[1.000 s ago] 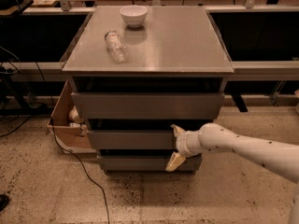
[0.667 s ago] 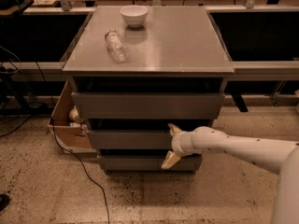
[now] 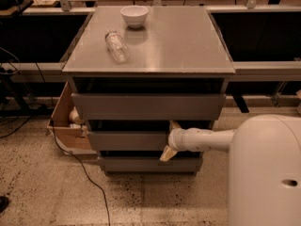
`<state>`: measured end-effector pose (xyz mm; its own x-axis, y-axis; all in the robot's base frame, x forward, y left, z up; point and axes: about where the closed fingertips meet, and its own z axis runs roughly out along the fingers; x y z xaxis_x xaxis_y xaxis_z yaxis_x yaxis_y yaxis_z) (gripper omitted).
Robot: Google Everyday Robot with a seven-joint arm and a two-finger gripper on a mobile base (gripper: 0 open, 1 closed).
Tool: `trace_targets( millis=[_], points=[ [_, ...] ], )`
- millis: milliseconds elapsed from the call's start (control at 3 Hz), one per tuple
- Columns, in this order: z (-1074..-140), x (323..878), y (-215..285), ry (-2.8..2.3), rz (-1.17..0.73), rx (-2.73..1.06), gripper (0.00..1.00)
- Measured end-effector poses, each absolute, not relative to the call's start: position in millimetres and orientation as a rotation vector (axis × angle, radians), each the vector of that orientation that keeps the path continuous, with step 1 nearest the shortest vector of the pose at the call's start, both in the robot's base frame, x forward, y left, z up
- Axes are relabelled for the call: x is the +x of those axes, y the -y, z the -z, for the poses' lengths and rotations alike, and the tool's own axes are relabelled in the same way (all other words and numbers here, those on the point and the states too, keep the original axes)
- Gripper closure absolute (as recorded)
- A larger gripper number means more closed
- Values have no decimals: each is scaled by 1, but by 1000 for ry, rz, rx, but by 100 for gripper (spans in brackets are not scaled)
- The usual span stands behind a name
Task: Open middle drawer
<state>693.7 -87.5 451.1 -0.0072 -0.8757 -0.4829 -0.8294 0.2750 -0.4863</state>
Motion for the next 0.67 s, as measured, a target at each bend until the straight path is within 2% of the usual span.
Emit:
trace_targets(
  millis=[333, 667],
  points=[
    [-438, 712, 90, -1842, 123, -1549, 0],
    [-424, 718, 93, -1876, 133, -1562, 17]
  ],
)
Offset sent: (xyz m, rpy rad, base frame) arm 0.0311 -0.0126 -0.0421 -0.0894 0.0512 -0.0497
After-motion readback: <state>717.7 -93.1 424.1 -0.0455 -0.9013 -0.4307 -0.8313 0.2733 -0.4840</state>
